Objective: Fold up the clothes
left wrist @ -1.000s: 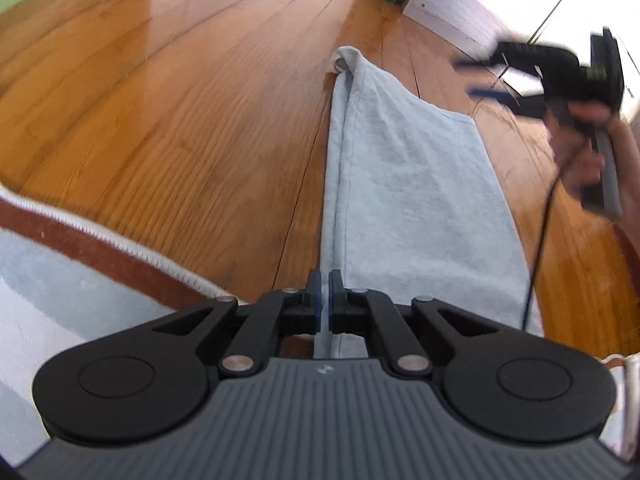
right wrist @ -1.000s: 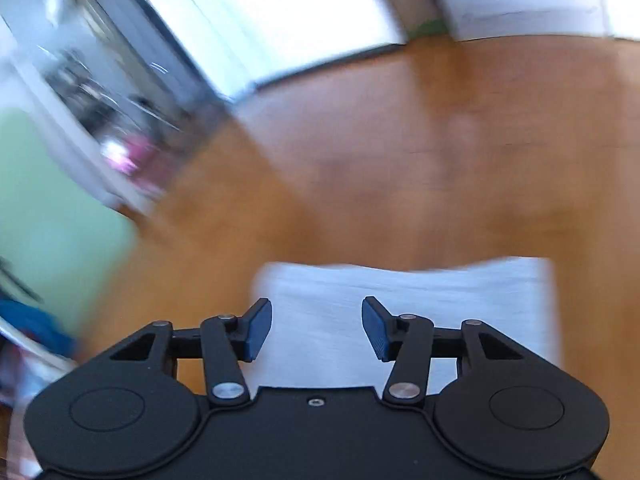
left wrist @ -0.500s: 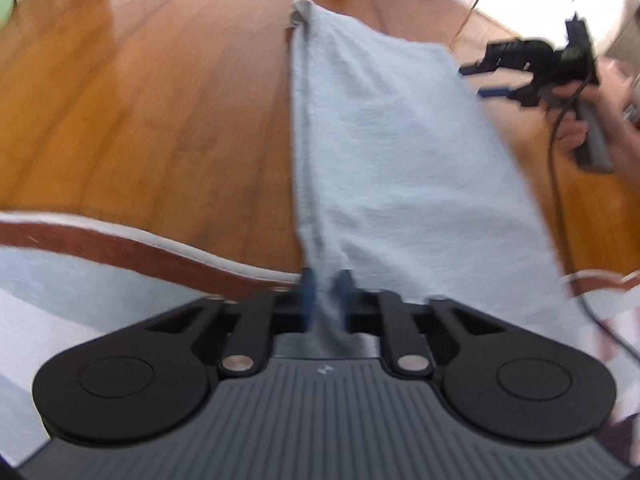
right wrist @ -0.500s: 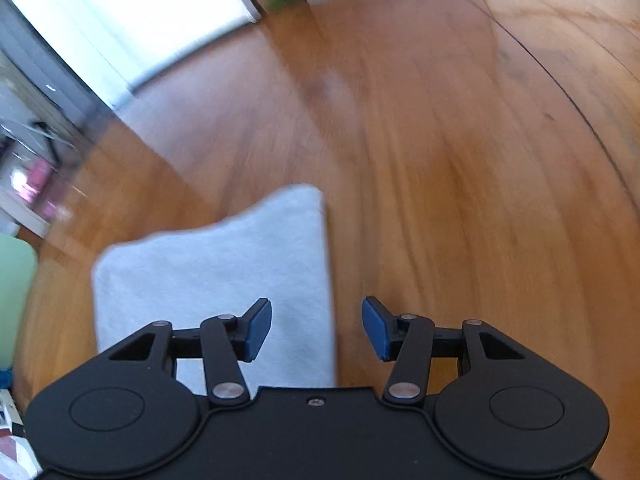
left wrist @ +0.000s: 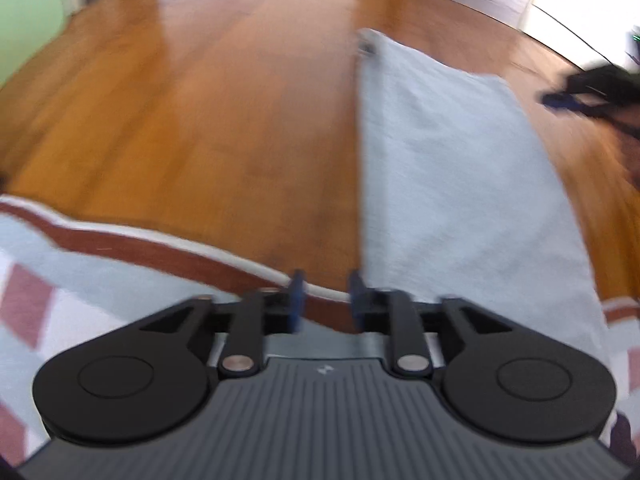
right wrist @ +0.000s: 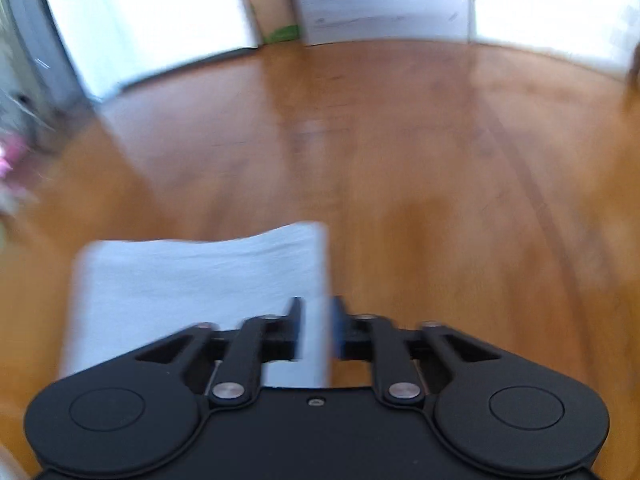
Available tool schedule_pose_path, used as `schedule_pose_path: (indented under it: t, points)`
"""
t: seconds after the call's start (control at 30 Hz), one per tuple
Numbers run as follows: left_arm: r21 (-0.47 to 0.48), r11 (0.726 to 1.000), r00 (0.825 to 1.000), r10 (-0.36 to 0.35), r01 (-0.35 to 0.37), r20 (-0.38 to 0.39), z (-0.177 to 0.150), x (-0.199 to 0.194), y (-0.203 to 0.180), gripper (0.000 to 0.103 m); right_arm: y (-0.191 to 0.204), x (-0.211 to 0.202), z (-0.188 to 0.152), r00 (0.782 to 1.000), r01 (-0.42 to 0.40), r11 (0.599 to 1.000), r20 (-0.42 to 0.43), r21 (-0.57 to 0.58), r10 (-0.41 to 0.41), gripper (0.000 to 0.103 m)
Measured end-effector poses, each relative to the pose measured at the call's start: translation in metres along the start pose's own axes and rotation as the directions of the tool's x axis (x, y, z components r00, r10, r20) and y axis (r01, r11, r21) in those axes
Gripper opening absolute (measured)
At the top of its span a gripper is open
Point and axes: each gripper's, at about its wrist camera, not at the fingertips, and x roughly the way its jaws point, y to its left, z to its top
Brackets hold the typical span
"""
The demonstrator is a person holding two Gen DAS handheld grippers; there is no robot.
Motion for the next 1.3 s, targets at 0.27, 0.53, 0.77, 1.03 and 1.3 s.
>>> schedule_pose_path:
  t: [0.27, 0.53, 0.77, 1.03, 1.3]
  points:
    - [-0.093, 0.993, 0.997, 0.072, -0.073, -0.013, 0.000, -0.030, 0.035, 0.040, -0.025, -0.089, -0.081, 0.981, -0.126, 0.992, -0.148, 0.009, 0.126, 0.038]
    - [-0.153, 0.985, 0.996, 0.065, -0.073, -0.058, -0.036, -0.046, 0.066, 0.052, -0.046, -0.181, -0.173, 0.960, -0.191, 0.978, -0.223, -0.086, 0.168, 0.038]
    - [-0.157, 0.986, 0.994, -0.073, 0.058, -0.087, -0.044, -0.029, 0.071, 0.074, -0.052, -0.181, -0.263, 0.916, -0.295, 0.954, -0.270, 0.045, 0.296, 0.038]
    - [0.013, 1.000, 1.000, 0.006, -0.006, -0.014, -0.049, -0.025, 0.040, 0.014, -0.056, -0.184, -0.314, 0.892, -0.321, 0.943, -0.306, 0.089, 0.333, 0.038]
    - [-0.226, 0.970, 0.996, 0.082, -0.086, -0.027, -0.054, -0.041, 0.072, 0.012, -0.052, -0.189, -0.332, 0.887, -0.366, 0.929, -0.283, 0.052, 0.365, 0.047]
